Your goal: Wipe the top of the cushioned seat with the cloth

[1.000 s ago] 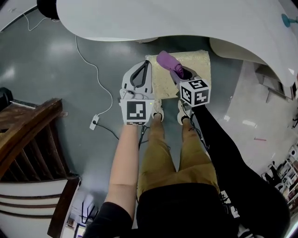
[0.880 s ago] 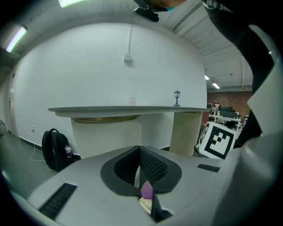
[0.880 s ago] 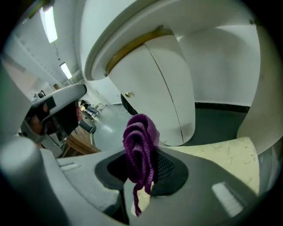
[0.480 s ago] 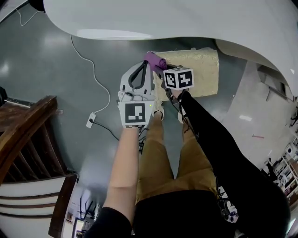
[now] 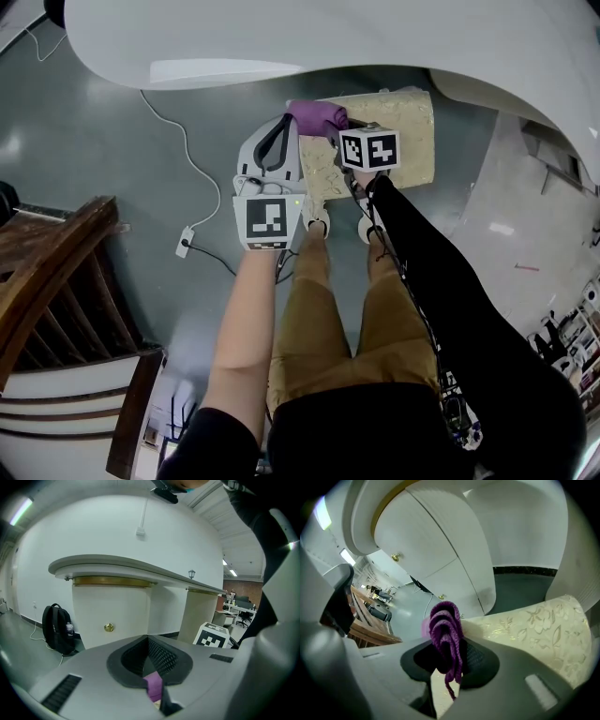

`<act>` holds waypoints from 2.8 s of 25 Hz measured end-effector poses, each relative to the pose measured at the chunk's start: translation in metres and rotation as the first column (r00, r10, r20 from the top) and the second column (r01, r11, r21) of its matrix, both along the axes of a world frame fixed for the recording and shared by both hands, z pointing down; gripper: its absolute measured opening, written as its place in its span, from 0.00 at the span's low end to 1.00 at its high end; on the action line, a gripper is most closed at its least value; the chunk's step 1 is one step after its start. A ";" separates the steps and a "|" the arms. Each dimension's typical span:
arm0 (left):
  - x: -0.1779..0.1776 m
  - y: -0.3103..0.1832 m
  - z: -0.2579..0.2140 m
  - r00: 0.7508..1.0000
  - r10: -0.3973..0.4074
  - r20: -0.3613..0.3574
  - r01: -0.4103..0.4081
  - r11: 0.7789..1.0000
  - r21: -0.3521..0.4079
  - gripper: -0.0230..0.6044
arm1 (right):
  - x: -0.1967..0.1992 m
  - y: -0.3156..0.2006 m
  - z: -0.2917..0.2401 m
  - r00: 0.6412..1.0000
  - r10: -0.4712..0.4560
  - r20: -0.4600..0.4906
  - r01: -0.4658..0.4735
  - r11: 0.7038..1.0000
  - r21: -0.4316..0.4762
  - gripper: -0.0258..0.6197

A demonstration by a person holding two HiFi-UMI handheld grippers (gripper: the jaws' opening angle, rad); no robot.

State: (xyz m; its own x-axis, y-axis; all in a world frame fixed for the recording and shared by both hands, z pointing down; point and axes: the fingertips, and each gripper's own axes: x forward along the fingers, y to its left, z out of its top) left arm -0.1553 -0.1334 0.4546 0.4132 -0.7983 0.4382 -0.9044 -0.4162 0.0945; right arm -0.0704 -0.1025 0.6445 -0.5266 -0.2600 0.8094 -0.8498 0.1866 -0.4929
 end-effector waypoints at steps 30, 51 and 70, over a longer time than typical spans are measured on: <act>0.142 0.017 -0.022 0.999 -0.023 0.039 0.023 1.000 0.011 0.05 | 0.343 -0.021 -0.012 0.872 0.272 -0.408 -0.255 0.962 0.098 0.18; 0.065 0.065 0.005 0.997 -0.044 0.064 0.046 0.999 -0.024 0.05 | 0.169 0.000 -0.057 0.993 0.085 -0.087 -0.062 0.967 0.246 0.18; -0.030 0.088 0.022 0.989 -0.123 0.085 0.127 0.991 -0.041 0.05 | -0.043 0.071 -0.004 0.984 -0.169 0.051 0.171 0.984 -0.044 0.18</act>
